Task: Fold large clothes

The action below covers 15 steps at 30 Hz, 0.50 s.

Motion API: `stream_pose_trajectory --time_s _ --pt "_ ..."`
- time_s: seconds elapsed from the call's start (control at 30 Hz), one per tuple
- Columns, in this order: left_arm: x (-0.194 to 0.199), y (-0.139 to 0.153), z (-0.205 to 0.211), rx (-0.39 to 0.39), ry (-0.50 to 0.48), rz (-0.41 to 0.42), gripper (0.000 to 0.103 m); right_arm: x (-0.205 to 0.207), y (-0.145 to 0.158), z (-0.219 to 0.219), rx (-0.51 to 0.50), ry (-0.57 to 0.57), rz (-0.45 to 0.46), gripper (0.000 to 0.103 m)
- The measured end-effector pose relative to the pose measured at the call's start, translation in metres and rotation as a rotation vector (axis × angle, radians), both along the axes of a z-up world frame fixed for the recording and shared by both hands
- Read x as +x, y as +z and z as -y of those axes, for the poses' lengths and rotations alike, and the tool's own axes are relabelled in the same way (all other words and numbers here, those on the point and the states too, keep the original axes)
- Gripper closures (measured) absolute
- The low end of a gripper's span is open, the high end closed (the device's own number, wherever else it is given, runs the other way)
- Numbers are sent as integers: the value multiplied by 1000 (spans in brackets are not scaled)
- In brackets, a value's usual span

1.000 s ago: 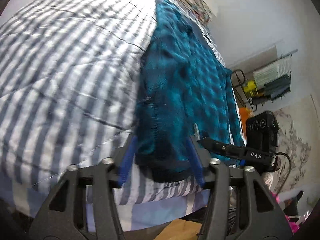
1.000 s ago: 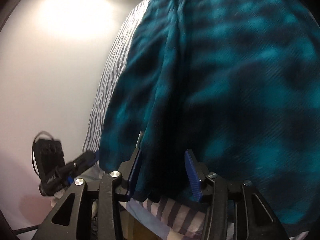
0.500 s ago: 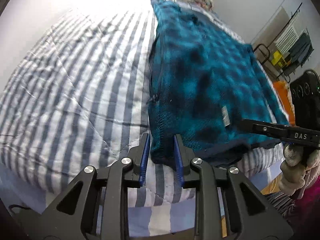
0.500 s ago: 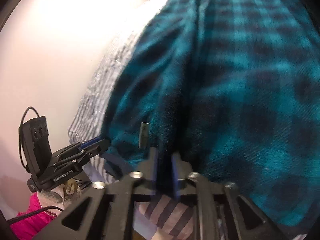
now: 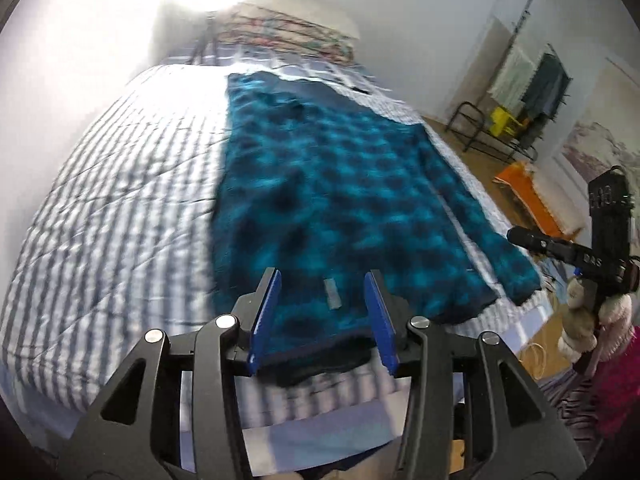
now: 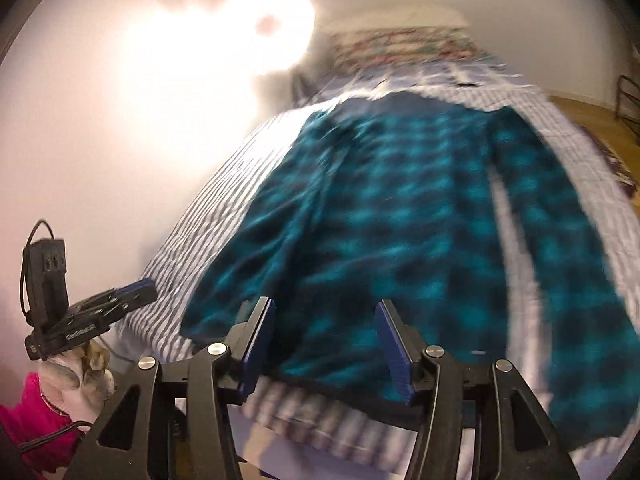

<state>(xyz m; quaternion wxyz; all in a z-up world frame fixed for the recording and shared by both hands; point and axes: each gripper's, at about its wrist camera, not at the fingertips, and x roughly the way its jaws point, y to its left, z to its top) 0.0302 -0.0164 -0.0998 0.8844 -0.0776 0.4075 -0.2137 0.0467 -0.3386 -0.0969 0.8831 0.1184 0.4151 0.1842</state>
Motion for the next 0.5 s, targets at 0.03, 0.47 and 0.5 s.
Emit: stream_pose_trajectory --time_s 0.03,0.47,0.5 --pt "1 3 9 -1 -23 -1 59 -2 -1 13 5 -24 -1 46" --pt "8 0 95 -5 -207 -27 59 -27 -16 203 102 -443 -97 37" --pt "9 -1 101 -3 -218 -31 59 -28 -23 214 115 -465 -113 37"
